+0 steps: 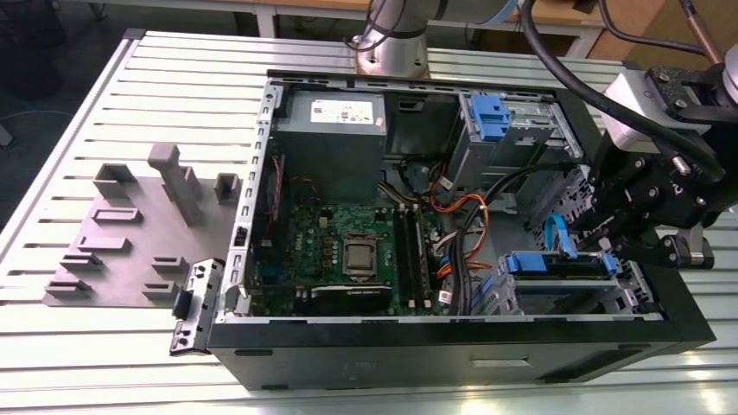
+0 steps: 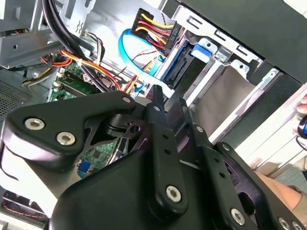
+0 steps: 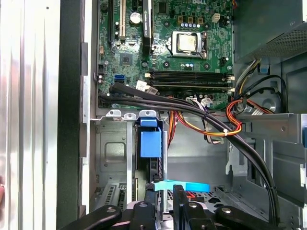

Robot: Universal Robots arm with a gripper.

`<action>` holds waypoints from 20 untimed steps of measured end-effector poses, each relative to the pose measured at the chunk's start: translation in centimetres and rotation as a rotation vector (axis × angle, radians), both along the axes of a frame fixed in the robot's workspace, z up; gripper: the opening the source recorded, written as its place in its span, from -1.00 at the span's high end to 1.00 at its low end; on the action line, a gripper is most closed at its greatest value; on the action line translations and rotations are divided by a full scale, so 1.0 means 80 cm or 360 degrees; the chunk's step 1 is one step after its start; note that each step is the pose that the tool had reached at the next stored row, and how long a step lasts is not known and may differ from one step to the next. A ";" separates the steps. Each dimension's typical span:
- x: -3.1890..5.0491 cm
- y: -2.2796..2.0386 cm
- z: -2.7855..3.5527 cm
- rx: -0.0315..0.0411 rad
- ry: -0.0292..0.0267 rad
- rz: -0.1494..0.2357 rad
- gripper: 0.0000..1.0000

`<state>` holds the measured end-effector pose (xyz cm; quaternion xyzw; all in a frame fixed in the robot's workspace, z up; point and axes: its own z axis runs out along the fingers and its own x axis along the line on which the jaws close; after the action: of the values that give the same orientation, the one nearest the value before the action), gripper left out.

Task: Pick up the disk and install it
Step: 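Insert the second disk wire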

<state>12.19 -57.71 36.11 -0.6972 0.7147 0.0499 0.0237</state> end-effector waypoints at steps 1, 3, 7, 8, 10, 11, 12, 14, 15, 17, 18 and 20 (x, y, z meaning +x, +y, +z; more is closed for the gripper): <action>0.001 0.0000 -0.0001 0.0000 0.00000 0.0000 0.41; 0.003 0.0000 -0.0006 0.0000 0.00004 0.0000 0.41; 0.007 0.0006 -0.0013 -0.0001 0.00014 0.0000 0.41; 0.008 0.0009 -0.0016 0.0000 0.00016 0.0000 0.41; 0.008 0.0019 -0.0019 0.0000 0.00016 0.0000 0.41; 0.008 0.0027 -0.0021 0.0000 0.00016 0.0000 0.41; 0.009 0.0036 -0.0022 0.0000 0.00016 0.0000 0.41; 0.009 0.0058 -0.0025 0.0000 0.00016 0.0000 0.41; 0.009 0.0071 -0.0027 0.0000 0.00016 0.0000 0.41; 0.010 0.0094 -0.0030 0.0000 0.00016 0.0000 0.41; 0.010 0.0104 -0.0033 0.0000 0.00016 0.0001 0.41; 0.010 0.0118 -0.0037 0.0000 0.00015 0.0002 0.41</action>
<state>13.00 -56.76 35.81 -0.6975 0.7144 0.0502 0.0233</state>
